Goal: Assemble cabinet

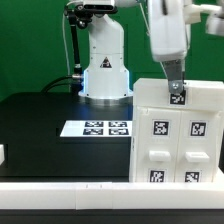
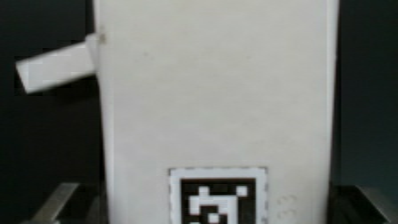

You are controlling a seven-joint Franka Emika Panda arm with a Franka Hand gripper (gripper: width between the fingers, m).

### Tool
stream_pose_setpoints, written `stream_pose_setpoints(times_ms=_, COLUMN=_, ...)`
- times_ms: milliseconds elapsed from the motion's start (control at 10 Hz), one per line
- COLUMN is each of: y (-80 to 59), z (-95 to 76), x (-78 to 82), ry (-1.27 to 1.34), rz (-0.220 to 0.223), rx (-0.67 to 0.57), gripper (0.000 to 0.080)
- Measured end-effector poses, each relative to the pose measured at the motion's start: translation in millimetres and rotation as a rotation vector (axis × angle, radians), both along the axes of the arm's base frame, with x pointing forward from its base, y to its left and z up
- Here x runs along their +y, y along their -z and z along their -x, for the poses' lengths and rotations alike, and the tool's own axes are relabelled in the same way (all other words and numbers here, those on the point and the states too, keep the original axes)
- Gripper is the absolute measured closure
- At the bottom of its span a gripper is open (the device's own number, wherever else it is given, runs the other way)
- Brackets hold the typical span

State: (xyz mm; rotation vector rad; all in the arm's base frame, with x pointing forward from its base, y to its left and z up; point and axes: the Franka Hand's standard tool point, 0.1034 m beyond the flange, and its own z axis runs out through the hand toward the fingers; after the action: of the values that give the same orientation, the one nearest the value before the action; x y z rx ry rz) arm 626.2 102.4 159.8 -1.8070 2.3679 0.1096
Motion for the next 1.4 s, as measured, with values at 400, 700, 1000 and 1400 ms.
stream_pose_setpoints(times_ms=400, y=1.3, z=0.9, x=-0.3, ry=-0.031, rz=0.004, rx=-0.004, gripper=0.0177)
stream_pose_setpoints(times_ms=700, y=-20.6, z=2.5, x=9.4, ry=-0.165, rz=-0.009, rx=0.011, gripper=0.0151)
stream_pose_setpoints(times_ms=1000, y=-19.4, z=3.2, x=9.4, ry=-0.405, rz=0.007, rx=-0.025, gripper=0.015)
stream_pose_setpoints(times_ms=1400, y=-22.1, z=5.5, x=11.0, ry=-0.92, rz=0.051, rx=-0.064, gripper=0.015)
